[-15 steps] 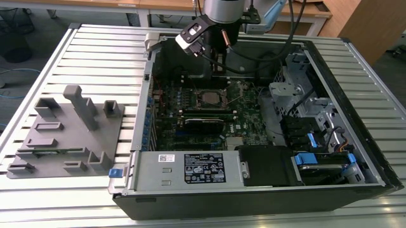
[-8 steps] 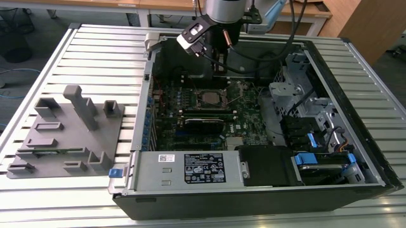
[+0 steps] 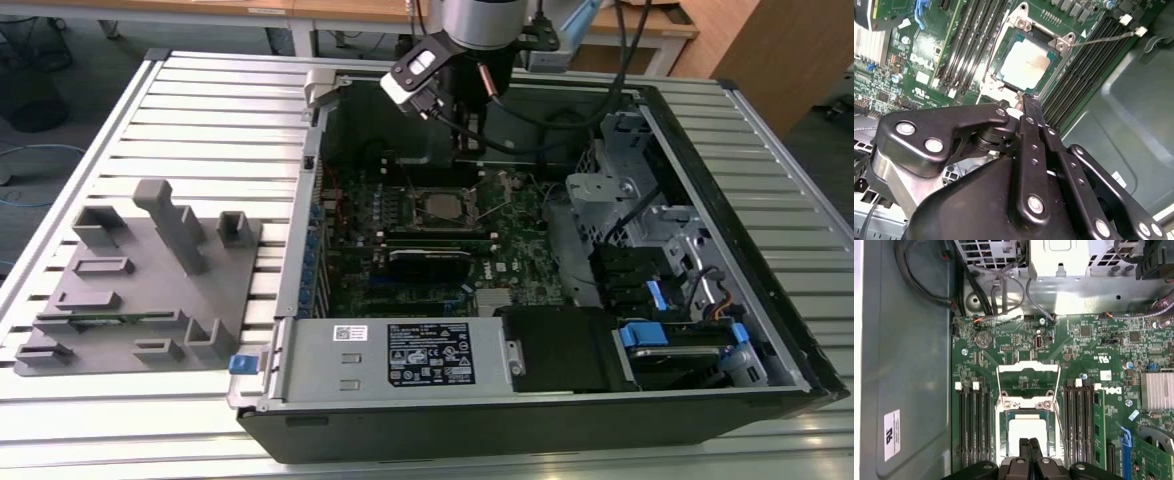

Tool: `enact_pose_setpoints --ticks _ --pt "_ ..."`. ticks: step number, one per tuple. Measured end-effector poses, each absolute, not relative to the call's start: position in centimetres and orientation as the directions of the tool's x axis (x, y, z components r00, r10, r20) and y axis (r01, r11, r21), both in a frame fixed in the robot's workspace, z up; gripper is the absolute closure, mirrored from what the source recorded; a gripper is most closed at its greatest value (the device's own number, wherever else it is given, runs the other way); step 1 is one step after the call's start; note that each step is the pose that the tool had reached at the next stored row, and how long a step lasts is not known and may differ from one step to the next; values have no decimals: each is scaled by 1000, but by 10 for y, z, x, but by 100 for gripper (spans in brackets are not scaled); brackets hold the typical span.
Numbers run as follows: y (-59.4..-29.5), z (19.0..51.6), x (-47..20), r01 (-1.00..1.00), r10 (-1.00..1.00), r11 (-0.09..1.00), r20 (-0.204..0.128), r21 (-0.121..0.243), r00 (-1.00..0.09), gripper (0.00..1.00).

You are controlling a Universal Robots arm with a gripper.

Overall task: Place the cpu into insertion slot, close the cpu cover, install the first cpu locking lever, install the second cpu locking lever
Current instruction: 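Close the cpu cover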

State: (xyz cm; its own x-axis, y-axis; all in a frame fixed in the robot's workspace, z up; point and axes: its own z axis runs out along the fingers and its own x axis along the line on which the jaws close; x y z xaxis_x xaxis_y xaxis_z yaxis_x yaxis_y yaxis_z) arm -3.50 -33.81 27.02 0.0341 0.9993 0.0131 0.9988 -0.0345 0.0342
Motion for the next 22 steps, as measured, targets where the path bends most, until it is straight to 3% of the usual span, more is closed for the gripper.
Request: enact_pose_setpoints --ticks 22 --pt "-338 270 -1 999 999 -35 13 34 34 89"
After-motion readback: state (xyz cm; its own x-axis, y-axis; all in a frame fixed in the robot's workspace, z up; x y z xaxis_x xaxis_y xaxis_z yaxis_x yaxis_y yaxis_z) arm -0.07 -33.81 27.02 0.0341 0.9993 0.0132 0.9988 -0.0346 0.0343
